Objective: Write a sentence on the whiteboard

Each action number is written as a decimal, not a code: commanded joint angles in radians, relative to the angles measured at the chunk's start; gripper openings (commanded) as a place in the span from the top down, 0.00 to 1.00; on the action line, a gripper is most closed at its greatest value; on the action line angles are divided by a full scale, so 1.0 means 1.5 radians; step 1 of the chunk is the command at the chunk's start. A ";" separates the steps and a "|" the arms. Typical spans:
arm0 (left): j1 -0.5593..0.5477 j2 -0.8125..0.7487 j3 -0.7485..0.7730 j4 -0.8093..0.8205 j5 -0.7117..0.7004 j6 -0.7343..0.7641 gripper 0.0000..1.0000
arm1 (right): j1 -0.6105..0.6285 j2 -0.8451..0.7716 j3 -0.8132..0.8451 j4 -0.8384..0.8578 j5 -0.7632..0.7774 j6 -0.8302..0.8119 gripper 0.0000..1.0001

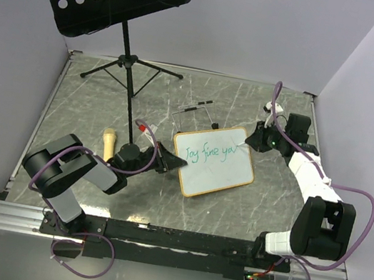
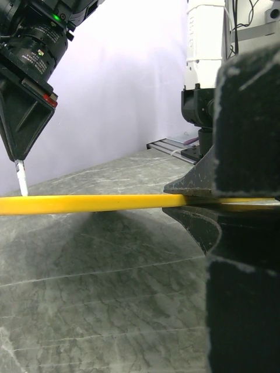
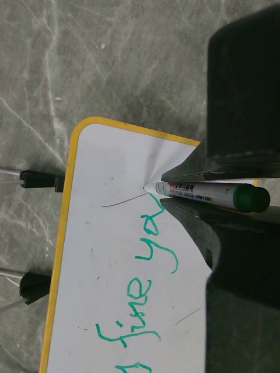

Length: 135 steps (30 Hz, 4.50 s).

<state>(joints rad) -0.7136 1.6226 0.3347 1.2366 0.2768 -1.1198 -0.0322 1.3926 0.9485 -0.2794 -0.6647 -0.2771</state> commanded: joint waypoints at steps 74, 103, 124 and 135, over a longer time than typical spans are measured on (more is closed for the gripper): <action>-0.005 -0.002 0.008 0.221 0.032 0.012 0.99 | -0.062 -0.038 0.008 -0.008 -0.091 -0.031 1.00; -0.004 0.010 0.008 0.232 0.039 0.011 0.99 | -0.084 -0.015 0.005 -0.012 -0.110 -0.046 1.00; -0.004 0.009 0.008 0.231 0.032 0.010 0.99 | -0.085 -0.013 0.002 -0.023 -0.109 -0.058 1.00; -0.004 0.003 0.009 0.222 0.018 0.002 0.99 | -0.085 -0.021 -0.003 -0.063 -0.157 -0.110 1.00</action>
<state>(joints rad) -0.7147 1.6428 0.3313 1.2526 0.3012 -1.1202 -0.1513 1.3861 0.9543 -0.3439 -0.8219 -0.3687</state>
